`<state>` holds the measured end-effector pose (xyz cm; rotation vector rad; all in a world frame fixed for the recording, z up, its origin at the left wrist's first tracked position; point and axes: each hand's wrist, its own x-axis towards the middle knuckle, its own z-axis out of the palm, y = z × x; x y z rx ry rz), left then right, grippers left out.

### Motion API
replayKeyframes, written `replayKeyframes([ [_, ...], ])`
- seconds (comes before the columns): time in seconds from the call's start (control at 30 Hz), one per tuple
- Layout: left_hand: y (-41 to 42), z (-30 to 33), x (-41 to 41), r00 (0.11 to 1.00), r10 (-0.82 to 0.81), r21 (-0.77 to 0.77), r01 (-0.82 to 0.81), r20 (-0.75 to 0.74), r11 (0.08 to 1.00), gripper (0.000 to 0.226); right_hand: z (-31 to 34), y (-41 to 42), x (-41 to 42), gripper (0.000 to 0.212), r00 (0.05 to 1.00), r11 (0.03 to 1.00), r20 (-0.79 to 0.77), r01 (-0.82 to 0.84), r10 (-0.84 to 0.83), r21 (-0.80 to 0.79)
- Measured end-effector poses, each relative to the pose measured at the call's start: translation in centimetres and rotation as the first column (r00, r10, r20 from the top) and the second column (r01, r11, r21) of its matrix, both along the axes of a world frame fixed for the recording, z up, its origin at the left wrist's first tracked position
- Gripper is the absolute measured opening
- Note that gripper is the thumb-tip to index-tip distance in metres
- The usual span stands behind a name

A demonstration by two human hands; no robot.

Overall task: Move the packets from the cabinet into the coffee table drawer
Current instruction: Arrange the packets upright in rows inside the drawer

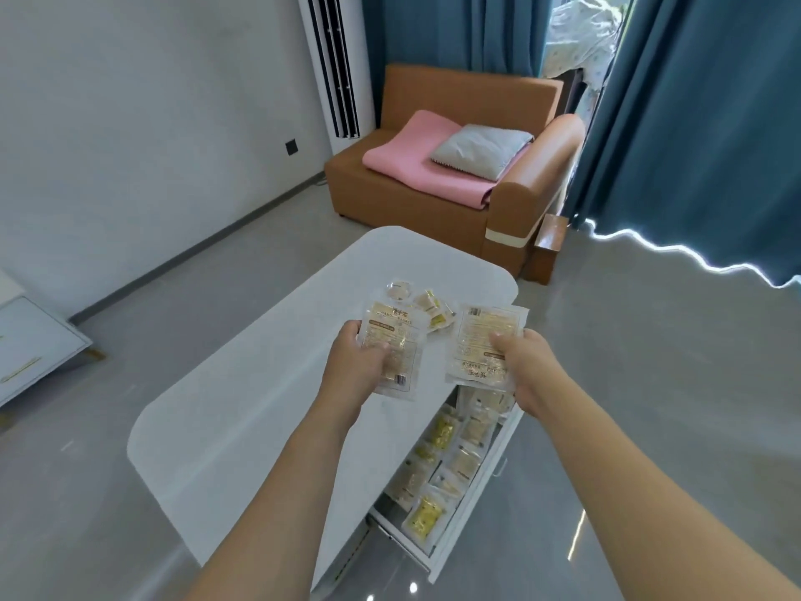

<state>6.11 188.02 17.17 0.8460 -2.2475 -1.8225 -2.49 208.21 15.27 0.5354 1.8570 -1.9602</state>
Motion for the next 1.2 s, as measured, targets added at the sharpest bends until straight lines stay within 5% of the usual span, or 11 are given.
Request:
replayKeyframes([
  [0.43,8.1,-41.1,-4.2,0.979,-0.114,-0.028,0.12,0.168,0.992,0.022,-37.7,3.6,-5.9,0.032,0.998,0.994,0.051,0.028,-0.034,0.106],
  [0.57,8.3,-49.4,-4.4,0.96,-0.125,-0.057,0.144,0.249,0.988,0.016,-45.9,3.0,-6.1,0.052,0.997,0.995,0.077,-0.013,0.005,0.1],
  [0.67,7.9,-53.3,-4.4,0.938,-0.15,-0.111,0.193,0.313,0.975,0.015,-49.5,2.4,-6.6,0.065,0.998,0.97,0.008,-0.064,0.064,0.233],
  [0.83,8.0,-56.9,-4.6,0.867,-0.23,-0.117,0.31,0.442,0.944,0.031,-51.7,0.8,-8.2,0.057,0.964,0.866,-0.21,-0.04,0.165,0.498],
  [1.0,8.3,-59.9,-4.5,0.784,-0.262,-0.217,0.446,0.562,0.868,0.054,-53.9,-0.4,-8.5,0.076,0.961,0.815,-0.045,-0.207,0.274,0.541],
  [1.2,7.7,-59.6,-4.9,0.824,-0.169,-0.393,0.425,0.54,0.816,0.043,-54.9,-1.5,-7.7,0.053,0.957,0.82,0.11,-0.288,0.27,0.494],
])
